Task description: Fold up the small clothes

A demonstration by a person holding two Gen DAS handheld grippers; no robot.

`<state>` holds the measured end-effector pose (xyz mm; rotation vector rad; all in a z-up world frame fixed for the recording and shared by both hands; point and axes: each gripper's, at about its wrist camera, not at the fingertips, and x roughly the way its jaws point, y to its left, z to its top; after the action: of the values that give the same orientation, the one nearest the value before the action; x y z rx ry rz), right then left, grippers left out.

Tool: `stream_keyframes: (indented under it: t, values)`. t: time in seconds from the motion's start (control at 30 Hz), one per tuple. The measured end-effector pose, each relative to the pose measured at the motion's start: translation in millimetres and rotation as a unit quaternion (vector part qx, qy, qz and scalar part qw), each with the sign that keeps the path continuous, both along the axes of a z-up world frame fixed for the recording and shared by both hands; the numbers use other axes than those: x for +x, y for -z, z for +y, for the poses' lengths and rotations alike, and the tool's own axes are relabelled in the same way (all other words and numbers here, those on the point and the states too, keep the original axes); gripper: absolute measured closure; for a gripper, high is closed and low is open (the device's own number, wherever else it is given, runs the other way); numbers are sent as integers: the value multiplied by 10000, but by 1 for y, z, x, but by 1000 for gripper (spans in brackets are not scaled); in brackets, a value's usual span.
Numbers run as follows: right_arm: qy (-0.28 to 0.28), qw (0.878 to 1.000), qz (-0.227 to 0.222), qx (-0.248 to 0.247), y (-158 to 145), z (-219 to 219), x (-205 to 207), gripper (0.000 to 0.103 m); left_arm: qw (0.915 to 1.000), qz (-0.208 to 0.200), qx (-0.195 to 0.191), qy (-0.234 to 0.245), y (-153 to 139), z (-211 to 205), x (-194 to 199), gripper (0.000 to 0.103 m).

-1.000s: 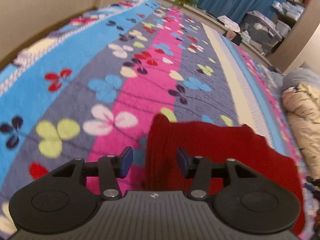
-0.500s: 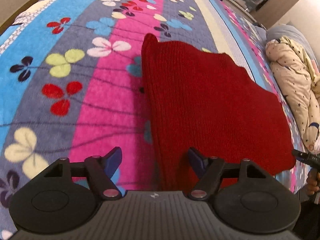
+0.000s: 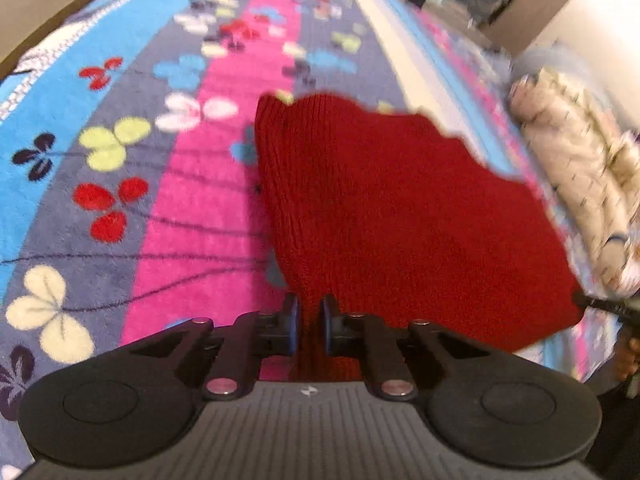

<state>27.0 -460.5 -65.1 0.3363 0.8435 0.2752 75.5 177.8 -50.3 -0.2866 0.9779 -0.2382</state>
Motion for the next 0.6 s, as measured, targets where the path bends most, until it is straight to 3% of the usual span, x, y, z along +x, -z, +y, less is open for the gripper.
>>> stream_keyframes:
  t: [0.07, 0.13, 0.2, 0.27, 0.3, 0.33, 0.4, 0.43, 0.53, 0.6]
  values:
    - [275, 9981, -221, 505, -9, -16, -9, 91, 9995, -172, -245, -120, -9, 8, -7, 91]
    - [490, 9960, -67, 742, -5, -28, -10, 91, 9998, 19, -21, -206, -4, 7, -4, 90]
    - [383, 9981, 369, 310, 10, -19, -2, 91, 9984, 429, 333, -139, 11, -3, 6, 89]
    - [114, 9981, 593, -152, 19, -5, 4, 90, 9952, 610, 760, 62, 19, -16, 13, 80]
    - [55, 9975, 608, -345, 20, 0, 6, 87, 9941, 595, 900, 69, 19, -19, 15, 71]
    - [104, 9974, 601, -388, 19, 1, 7, 84, 9936, 521, 1001, 8, 17, -20, 15, 65]
    - [392, 9971, 487, -439, 11, -4, 5, 54, 9930, 156, 1162, -177, 5, -19, 11, 56]
    - [575, 9962, 340, -553, 6, -6, 3, 48, 9919, -129, 1244, -216, -3, -19, 9, 54]
    - [866, 9904, -477, -966, -11, -5, -10, 46, 9876, -924, 1266, -37, -23, -28, 1, 51]
    - [763, 9901, -856, -810, -18, -4, -13, 46, 9854, -1202, 1178, 243, -28, -38, -1, 51]
